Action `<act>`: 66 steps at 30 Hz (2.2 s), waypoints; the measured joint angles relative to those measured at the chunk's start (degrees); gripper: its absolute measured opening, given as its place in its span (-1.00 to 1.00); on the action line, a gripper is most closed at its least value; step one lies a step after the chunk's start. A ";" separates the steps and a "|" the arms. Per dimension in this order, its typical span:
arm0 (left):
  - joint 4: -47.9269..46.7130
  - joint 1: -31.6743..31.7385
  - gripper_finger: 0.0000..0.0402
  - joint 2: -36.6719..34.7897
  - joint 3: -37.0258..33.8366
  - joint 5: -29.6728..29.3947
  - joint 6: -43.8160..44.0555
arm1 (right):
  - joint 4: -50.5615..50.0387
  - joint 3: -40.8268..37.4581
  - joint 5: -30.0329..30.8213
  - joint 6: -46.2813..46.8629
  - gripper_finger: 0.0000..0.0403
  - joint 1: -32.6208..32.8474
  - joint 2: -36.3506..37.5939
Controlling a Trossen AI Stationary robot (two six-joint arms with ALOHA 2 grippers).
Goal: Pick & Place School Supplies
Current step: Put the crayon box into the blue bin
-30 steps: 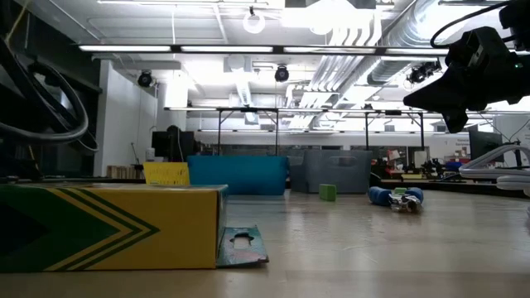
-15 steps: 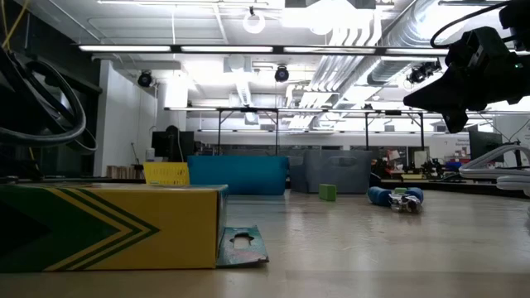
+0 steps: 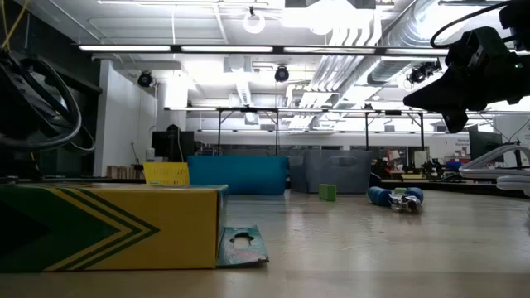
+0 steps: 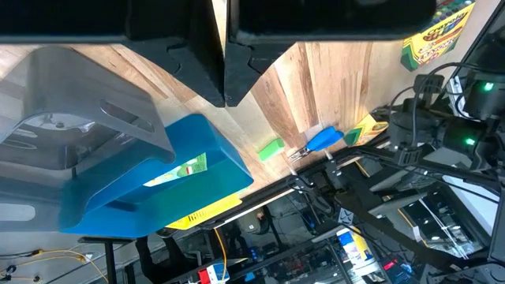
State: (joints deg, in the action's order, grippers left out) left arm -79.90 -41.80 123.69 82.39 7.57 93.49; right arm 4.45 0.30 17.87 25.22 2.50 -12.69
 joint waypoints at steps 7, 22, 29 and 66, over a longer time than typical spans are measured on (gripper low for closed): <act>-2.02 -0.17 -0.59 0.08 -0.18 -0.46 0.97 | 0.00 0.00 -0.02 -0.01 -0.99 0.00 -0.02; -1.74 -0.76 -0.98 0.98 -0.15 -0.30 0.53 | 0.00 0.01 -0.02 0.00 -0.99 0.00 -0.02; -1.61 -1.05 -0.90 2.09 -0.09 0.64 -1.67 | 0.00 0.01 0.00 0.01 -0.99 -0.01 -0.01; -5.67 -1.11 -0.54 2.59 -0.22 -0.22 0.11 | 0.00 0.01 -0.01 0.00 -0.99 0.00 -0.01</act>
State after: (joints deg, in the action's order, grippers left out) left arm -85.57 -42.92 126.28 82.17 7.35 93.60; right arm 4.45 0.30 17.86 25.22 2.50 -12.70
